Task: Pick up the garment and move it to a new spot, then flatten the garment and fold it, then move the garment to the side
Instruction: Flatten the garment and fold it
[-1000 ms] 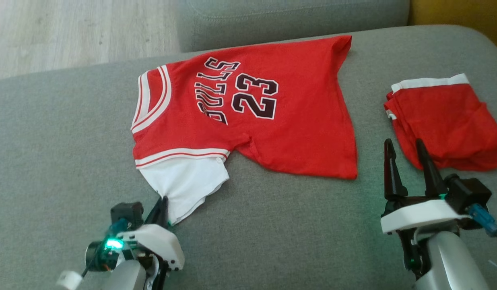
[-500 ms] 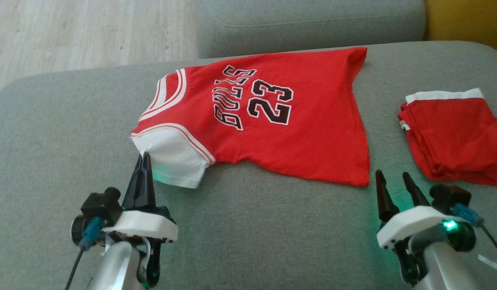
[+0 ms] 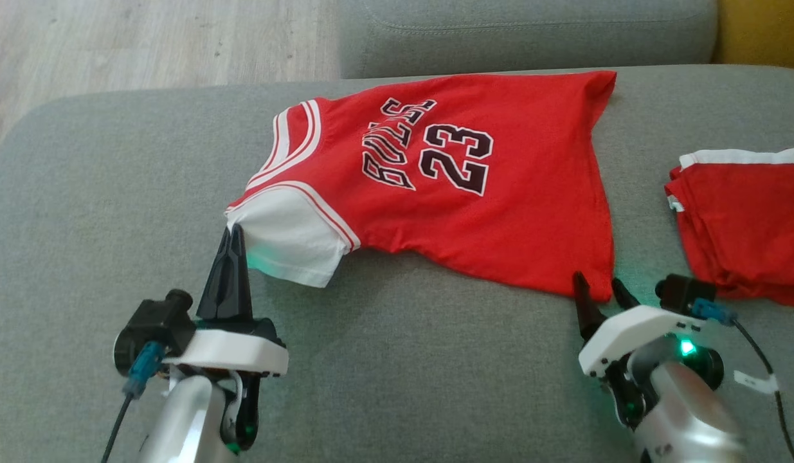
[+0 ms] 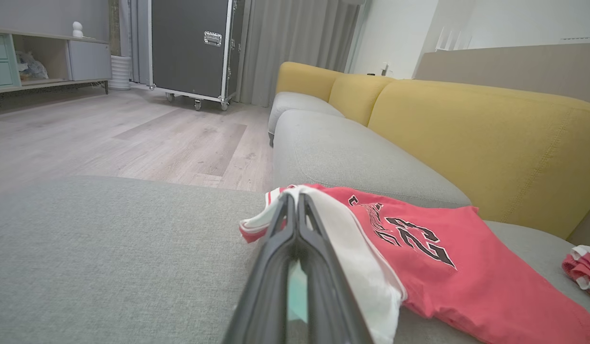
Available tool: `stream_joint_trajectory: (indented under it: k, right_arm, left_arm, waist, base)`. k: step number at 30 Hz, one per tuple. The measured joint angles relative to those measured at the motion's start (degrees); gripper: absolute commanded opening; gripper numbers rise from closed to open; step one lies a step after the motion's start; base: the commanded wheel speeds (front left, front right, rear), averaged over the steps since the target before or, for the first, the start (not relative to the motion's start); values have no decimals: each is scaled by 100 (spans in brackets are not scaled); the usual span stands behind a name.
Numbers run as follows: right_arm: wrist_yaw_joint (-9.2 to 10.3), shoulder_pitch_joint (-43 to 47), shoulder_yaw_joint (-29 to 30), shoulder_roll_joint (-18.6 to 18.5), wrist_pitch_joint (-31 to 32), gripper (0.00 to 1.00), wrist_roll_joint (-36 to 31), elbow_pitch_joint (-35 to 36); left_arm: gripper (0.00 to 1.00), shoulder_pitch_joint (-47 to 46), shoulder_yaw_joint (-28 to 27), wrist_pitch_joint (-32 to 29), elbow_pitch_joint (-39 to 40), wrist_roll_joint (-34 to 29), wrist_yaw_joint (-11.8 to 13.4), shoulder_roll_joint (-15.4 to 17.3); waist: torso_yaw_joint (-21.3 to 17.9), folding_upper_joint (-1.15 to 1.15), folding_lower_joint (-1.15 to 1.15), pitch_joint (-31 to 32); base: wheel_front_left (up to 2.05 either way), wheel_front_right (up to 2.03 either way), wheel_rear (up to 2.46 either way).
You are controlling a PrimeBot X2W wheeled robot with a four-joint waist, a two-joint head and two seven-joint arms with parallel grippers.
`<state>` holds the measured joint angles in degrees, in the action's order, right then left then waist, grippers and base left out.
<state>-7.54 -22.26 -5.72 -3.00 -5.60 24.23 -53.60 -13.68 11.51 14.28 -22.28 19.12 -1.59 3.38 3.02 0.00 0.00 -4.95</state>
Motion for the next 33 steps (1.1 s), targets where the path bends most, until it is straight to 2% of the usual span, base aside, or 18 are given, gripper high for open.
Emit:
stream_joint_trajectory:
  k: [2,4,10,17,22,26,30,33]
  right_arm:
    - [0,-175,-89,-4,-94,97,19,-268]
    - [0,-292,-235,-25,-168,0,132,-444]
    - [0,-397,-727,-45,-489,0,412,-648]
    - [0,-501,-708,-42,-813,0,304,-259]
    - [0,-765,-535,-64,-860,0,-265,602]
    - [0,-795,-735,-291,-861,0,-847,1436]
    - [0,-799,-738,-501,-709,0,-969,2326]
    - [0,-805,-662,-677,-482,0,-968,3080]
  left_arm:
    - [0,1,0,0,18,-2,-1,-3]
    - [0,1,-4,0,22,-2,-22,-4]
    - [0,8,-155,0,-15,-1,-31,-9]
    - [0,120,-482,0,18,113,-9,12]
    - [0,112,-773,-10,342,516,-3,13]
    - [0,62,-1012,-126,826,749,-33,83]
    - [0,-99,-1172,-325,1493,918,19,210]
    - [0,-197,-1241,-522,2090,922,147,285]
  waist:
    - [21,0,0,-9]
    - [36,0,0,-18]
    - [-6,0,0,28]
    - [-191,0,0,236]
    - [-356,0,0,446]
    - [-452,0,-1,633]
    - [-523,0,-1,796]
    - [-544,0,0,889]
  base:
    - [0,0,0]
    - [0,0,0]
    - [0,0,0]
    - [0,0,0]
    - [0,0,0]
    - [0,0,0]
    - [0,0,0]
    - [0,0,0]
